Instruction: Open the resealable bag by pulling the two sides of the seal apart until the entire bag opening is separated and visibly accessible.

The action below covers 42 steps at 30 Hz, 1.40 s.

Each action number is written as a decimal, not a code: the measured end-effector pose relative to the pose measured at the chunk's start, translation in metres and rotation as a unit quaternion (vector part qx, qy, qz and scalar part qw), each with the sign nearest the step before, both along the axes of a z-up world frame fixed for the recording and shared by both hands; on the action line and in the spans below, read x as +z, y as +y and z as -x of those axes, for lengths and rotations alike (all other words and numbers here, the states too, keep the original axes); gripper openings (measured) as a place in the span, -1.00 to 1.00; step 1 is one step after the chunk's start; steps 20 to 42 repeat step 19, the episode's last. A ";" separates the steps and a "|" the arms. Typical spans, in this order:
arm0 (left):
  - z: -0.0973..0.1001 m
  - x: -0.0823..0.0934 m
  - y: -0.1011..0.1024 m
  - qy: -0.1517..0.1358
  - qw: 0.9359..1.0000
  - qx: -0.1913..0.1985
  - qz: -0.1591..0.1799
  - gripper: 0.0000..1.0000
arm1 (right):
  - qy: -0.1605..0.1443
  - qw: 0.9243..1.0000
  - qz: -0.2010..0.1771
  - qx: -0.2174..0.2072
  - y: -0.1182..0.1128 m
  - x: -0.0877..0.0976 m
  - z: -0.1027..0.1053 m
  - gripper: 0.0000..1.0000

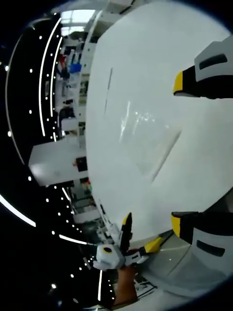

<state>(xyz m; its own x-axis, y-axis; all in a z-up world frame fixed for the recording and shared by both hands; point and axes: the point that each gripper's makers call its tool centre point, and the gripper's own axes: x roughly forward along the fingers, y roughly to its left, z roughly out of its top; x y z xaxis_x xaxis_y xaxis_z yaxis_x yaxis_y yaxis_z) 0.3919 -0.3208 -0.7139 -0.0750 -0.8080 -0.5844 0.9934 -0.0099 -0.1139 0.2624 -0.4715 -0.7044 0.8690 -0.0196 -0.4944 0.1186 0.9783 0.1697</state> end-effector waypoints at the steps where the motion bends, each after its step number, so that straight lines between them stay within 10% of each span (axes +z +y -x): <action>1: 0.000 0.000 0.000 0.000 1.000 0.000 0.000 0.96 | 0.000 1.000 0.000 0.000 0.000 0.000 0.000 0.95; 42: -0.001 0.003 0.000 0.001 1.000 0.001 0.004 0.95 | 0.000 1.000 0.000 -0.001 0.002 0.000 0.000 0.95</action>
